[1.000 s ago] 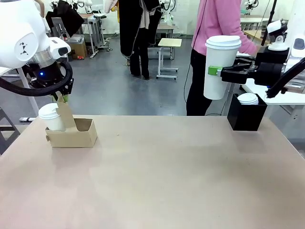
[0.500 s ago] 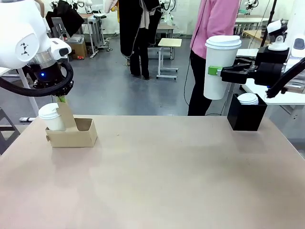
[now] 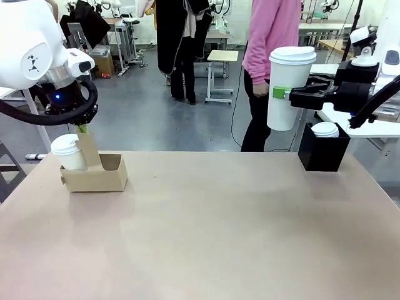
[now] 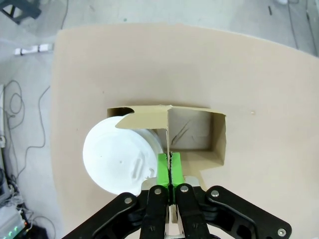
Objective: Pour a drink into a cup and package it in a carrier.
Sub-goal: Position the Cup Carrier in the center of the table.
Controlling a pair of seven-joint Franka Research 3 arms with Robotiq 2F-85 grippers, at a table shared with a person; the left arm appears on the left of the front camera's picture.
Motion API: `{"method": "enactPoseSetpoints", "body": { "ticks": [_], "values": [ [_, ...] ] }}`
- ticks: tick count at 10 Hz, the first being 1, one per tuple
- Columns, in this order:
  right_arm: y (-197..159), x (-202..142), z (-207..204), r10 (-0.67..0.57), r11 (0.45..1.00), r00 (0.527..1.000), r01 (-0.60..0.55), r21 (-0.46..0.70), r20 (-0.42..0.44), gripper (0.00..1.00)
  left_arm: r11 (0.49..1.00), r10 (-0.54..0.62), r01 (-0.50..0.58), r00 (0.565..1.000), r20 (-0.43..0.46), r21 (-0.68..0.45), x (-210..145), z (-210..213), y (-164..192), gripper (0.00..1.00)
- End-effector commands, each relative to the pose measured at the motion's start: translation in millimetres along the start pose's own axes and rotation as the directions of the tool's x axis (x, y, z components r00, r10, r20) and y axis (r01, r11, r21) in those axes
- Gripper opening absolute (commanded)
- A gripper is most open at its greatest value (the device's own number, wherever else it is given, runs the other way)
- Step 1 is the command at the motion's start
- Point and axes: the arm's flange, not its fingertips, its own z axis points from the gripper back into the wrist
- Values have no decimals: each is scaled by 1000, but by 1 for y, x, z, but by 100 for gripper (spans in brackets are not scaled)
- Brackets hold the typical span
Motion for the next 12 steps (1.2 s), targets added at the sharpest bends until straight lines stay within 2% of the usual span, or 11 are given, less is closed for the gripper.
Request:
{"method": "enactPoseSetpoints", "body": {
  "ticks": [1, 4, 5, 6, 8, 12],
  "values": [
    [-1, 4, -3, -1, 1000, 1000, 1, -2, 18, 80, 998, 58, -58, 996, 73, 1, -15, 47, -20, 1],
    [-1, 4, -3, -1, 1000, 1000, 1, -2, 18, 80, 997, 74, -71, 990, 117, -31, -55, 124, -90, 1],
    [-1, 4, -3, -1, 1000, 1000, 1, -2, 18, 80, 998, 55, -53, 987, 148, -23, -74, 137, -119, 1],
    [-1, 4, -3, -1, 1000, 1000, 1, -2, 18, 80, 999, 50, -47, 989, 142, -21, -94, 142, -148, 1],
    [-1, 4, -3, -1, 1000, 1000, 1, -2, 18, 80, 999, -23, 27, 989, 147, -28, -135, 138, -204, 1],
    [-1, 4, -3, -1, 1000, 1000, 1, -2, 18, 80, 997, -73, 76, 993, 94, -30, -180, 94, -276, 1]
  ]
}}
